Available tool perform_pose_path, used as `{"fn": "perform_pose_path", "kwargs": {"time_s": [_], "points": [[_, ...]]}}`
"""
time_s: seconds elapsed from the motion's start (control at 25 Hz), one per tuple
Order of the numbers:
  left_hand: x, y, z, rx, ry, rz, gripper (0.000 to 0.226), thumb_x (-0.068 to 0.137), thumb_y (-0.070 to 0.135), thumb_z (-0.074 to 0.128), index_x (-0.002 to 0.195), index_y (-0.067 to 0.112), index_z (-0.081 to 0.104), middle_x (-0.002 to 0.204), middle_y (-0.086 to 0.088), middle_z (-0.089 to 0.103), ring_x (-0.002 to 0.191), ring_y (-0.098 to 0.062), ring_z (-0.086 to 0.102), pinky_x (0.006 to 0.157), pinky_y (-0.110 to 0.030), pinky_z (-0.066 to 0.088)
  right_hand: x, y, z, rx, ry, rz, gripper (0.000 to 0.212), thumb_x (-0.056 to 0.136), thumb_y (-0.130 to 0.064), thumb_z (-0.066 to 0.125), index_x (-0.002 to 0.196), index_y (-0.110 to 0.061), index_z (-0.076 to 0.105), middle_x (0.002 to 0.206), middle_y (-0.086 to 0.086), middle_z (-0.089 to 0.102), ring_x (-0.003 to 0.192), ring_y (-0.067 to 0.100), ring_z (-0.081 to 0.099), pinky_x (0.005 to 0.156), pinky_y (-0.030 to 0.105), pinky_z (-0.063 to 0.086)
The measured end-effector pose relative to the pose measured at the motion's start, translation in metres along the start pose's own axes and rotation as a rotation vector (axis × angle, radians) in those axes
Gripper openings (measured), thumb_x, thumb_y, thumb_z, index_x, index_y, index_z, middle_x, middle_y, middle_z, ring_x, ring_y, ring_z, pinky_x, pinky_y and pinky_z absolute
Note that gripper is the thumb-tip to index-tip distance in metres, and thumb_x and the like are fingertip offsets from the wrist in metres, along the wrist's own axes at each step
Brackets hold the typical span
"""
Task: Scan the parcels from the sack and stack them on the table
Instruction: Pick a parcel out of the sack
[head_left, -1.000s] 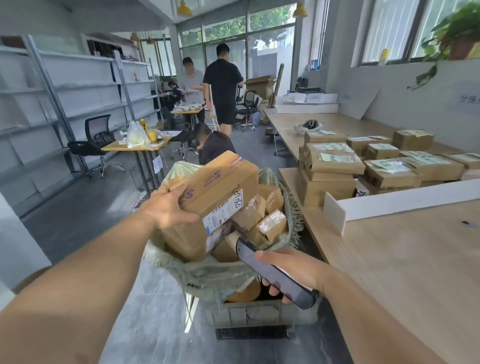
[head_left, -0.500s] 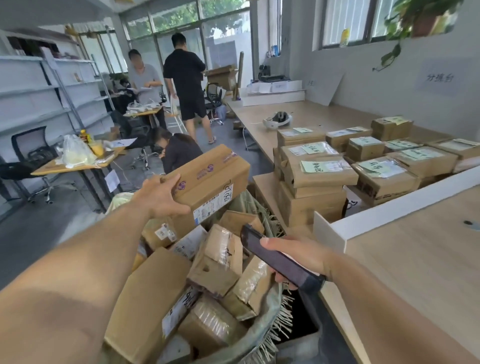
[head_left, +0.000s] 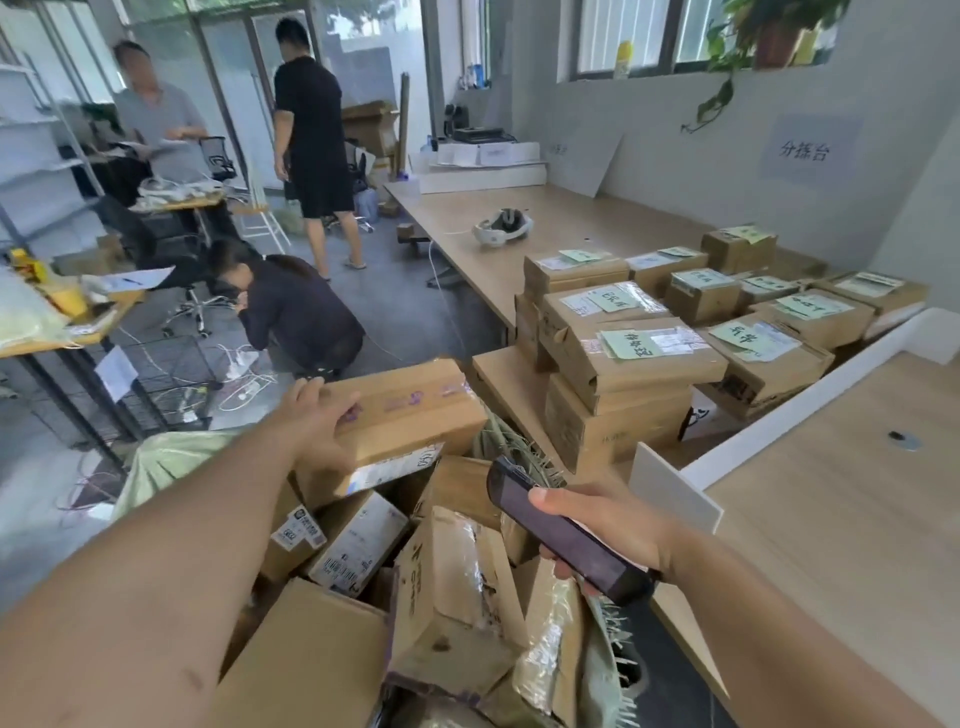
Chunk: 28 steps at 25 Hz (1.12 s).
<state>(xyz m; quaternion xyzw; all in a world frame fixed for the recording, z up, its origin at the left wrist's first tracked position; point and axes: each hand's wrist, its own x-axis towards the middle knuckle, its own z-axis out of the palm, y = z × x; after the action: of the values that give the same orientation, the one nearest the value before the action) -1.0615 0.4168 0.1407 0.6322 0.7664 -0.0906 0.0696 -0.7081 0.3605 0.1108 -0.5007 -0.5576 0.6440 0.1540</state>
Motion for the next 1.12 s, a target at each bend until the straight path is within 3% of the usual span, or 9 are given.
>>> {"fn": "perform_pose_path", "kwargs": {"time_s": [0.08,0.16,0.2,0.36,0.48,0.56,0.68,0.88,1.12], "points": [[0.014,-0.014,0.017,0.003,-0.090,-0.036,0.093,0.076,0.035,0.065,0.152,0.034,0.012,0.159,-0.008,0.005,0.146,-0.029,0.009,0.115,-0.047,0.024,0.007,0.004,0.003,-0.005,0.021,0.020,0.097,0.040,-0.083,0.080,0.105,-0.013,0.066,0.086,0.020,0.066,0.081,0.036,0.058,0.058,0.034,0.050],[0.019,-0.022,0.021,-0.019,-0.149,-0.029,0.066,0.085,0.028,0.055,0.146,0.028,0.029,0.145,-0.009,0.038,0.123,-0.024,0.044,0.099,-0.036,0.041,0.008,0.005,0.007,-0.007,0.059,0.028,0.094,0.046,-0.083,0.078,0.106,-0.012,0.065,0.087,0.021,0.068,0.081,0.036,0.060,0.058,0.034,0.051],[0.023,-0.026,0.023,-0.008,-0.169,-0.025,0.060,0.089,0.026,0.053,0.145,0.026,0.030,0.138,-0.008,0.044,0.113,-0.021,0.050,0.092,-0.033,0.043,0.008,0.006,0.009,-0.008,0.075,0.031,0.090,0.050,-0.082,0.076,0.106,-0.012,0.066,0.088,0.021,0.069,0.080,0.036,0.061,0.058,0.034,0.052],[0.035,-0.036,0.028,0.060,-0.178,-0.067,0.064,0.099,0.019,0.043,0.154,0.020,0.010,0.155,-0.015,0.026,0.134,-0.031,0.038,0.108,-0.039,0.036,0.000,0.007,0.023,-0.039,0.116,0.073,0.078,0.058,-0.079,0.070,0.104,-0.016,0.066,0.094,0.023,0.072,0.083,0.034,0.066,0.064,0.039,0.053],[0.042,-0.036,0.036,0.008,0.005,-0.050,0.040,0.098,0.025,0.040,0.136,0.019,0.048,0.133,-0.011,0.052,0.119,-0.030,0.051,0.098,-0.040,0.045,-0.011,0.004,0.032,-0.031,0.128,0.058,0.081,0.055,-0.079,0.071,0.105,-0.016,0.065,0.089,0.017,0.069,0.080,0.027,0.067,0.061,0.036,0.055],[0.039,-0.021,0.026,0.063,0.167,-0.013,0.037,0.094,0.024,0.042,0.130,0.020,0.050,0.122,-0.007,0.053,0.114,-0.028,0.051,0.091,-0.039,0.047,-0.020,0.002,0.035,-0.013,0.145,0.034,0.079,0.056,-0.076,0.070,0.105,-0.014,0.064,0.089,0.015,0.066,0.076,0.024,0.066,0.060,0.035,0.054],[0.029,0.013,0.006,-0.093,0.319,0.184,0.041,0.097,0.026,0.042,0.137,0.022,0.046,0.123,-0.008,0.052,0.114,-0.028,0.049,0.090,-0.040,0.044,-0.036,0.002,0.038,0.015,0.187,0.011,0.078,0.060,-0.072,0.068,0.106,-0.009,0.063,0.088,0.015,0.064,0.075,0.026,0.064,0.058,0.034,0.052],[0.002,0.088,-0.012,-0.447,0.237,0.531,0.036,0.093,0.032,0.052,0.128,0.028,0.058,0.118,0.002,0.065,0.106,-0.018,0.061,0.091,-0.034,0.048,-0.080,0.013,0.037,0.069,0.277,-0.014,0.071,0.062,-0.070,0.067,0.095,-0.007,0.064,0.083,0.018,0.062,0.071,0.031,0.059,0.052,0.031,0.050],[-0.059,0.211,-0.012,-0.317,0.193,0.750,0.040,0.090,0.040,0.060,0.129,0.029,0.057,0.118,0.004,0.064,0.104,-0.017,0.060,0.093,-0.038,0.048,-0.178,0.052,0.013,0.101,0.493,0.035,0.052,0.094,-0.054,0.057,0.110,-0.005,0.062,0.091,0.013,0.065,0.071,0.022,0.065,0.058,0.033,0.053]]}}
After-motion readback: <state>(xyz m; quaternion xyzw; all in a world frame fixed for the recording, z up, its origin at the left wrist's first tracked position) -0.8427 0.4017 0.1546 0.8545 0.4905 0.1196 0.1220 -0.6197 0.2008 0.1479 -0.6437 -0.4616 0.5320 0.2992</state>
